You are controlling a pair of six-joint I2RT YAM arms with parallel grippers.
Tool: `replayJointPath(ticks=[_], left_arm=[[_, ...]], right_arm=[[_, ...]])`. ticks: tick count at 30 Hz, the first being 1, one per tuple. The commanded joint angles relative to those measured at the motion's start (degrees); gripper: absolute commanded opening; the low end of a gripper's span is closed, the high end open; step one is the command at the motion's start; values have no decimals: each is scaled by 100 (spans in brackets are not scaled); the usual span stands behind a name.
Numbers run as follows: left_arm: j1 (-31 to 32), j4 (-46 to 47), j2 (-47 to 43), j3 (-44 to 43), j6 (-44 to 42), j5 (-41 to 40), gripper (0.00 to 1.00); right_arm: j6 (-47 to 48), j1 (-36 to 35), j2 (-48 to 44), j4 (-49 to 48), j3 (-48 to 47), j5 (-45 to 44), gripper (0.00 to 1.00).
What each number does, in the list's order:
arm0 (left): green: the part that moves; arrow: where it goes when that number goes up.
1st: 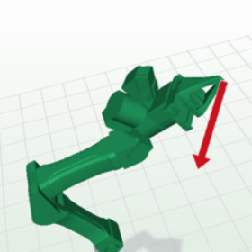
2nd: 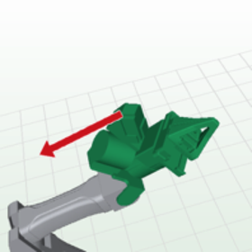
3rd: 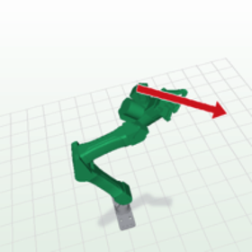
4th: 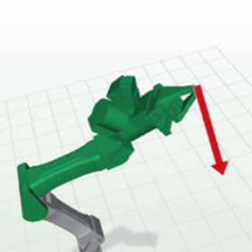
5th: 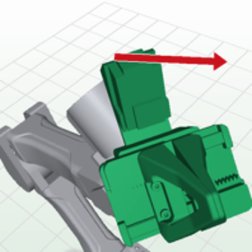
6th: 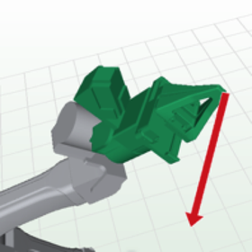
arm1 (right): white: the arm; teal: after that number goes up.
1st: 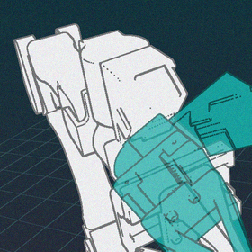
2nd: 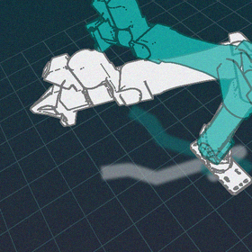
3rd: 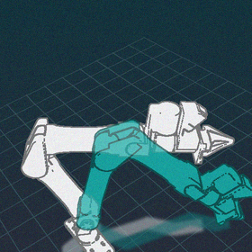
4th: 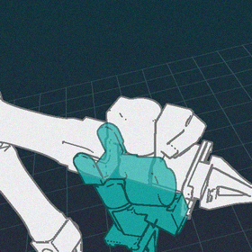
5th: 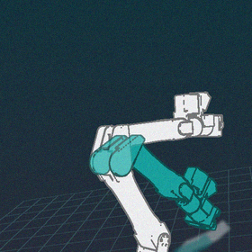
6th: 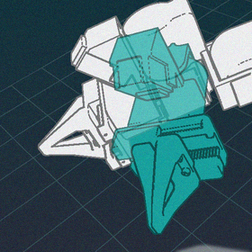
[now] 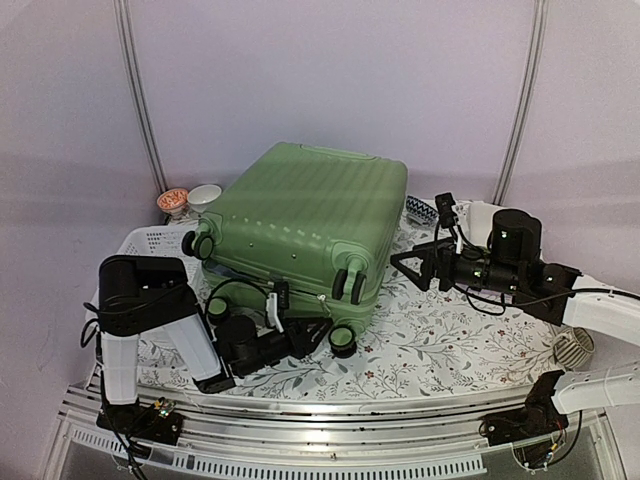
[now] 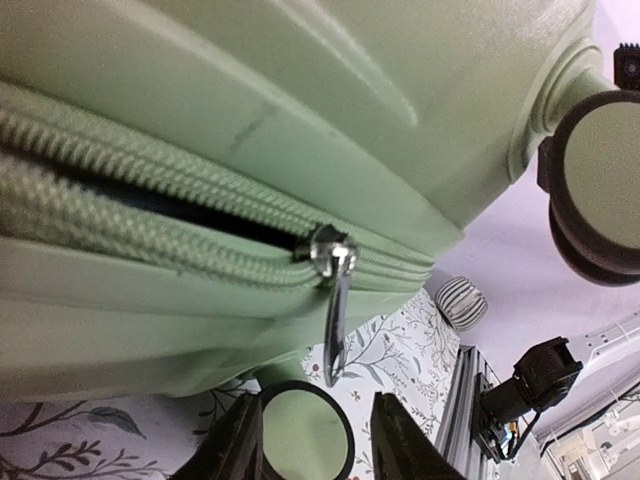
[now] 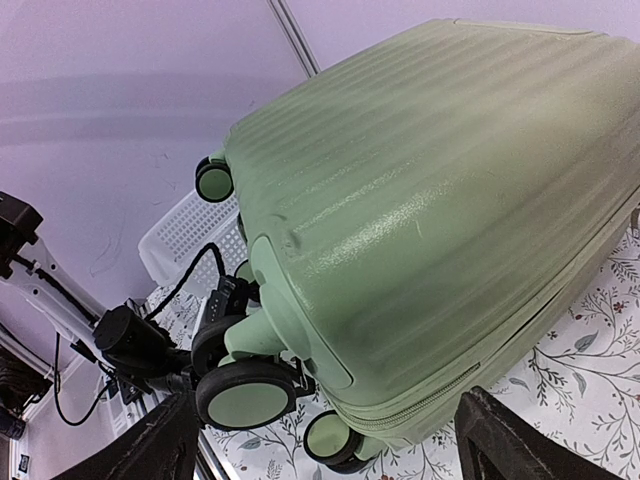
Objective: Open, take out, and arrange the luggage
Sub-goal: Grab the zipper of the luggage.
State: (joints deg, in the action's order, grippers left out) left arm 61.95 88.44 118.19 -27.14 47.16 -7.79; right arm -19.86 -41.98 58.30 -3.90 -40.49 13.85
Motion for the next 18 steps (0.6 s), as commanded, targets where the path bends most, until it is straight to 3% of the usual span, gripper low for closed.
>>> replayJointPath(ticks=[1,7,18], left_arm=[[-52,1390,-272,25,3,17,40],[-86,1342,-325,20,23,8,41],[-162,1242,-300,28,164,35,53]], right_arm=[[28,27,9,-13,79,-13,91],[26,32,58,-8,99,-40,91],[35,32,85,-9,86,-38,91]])
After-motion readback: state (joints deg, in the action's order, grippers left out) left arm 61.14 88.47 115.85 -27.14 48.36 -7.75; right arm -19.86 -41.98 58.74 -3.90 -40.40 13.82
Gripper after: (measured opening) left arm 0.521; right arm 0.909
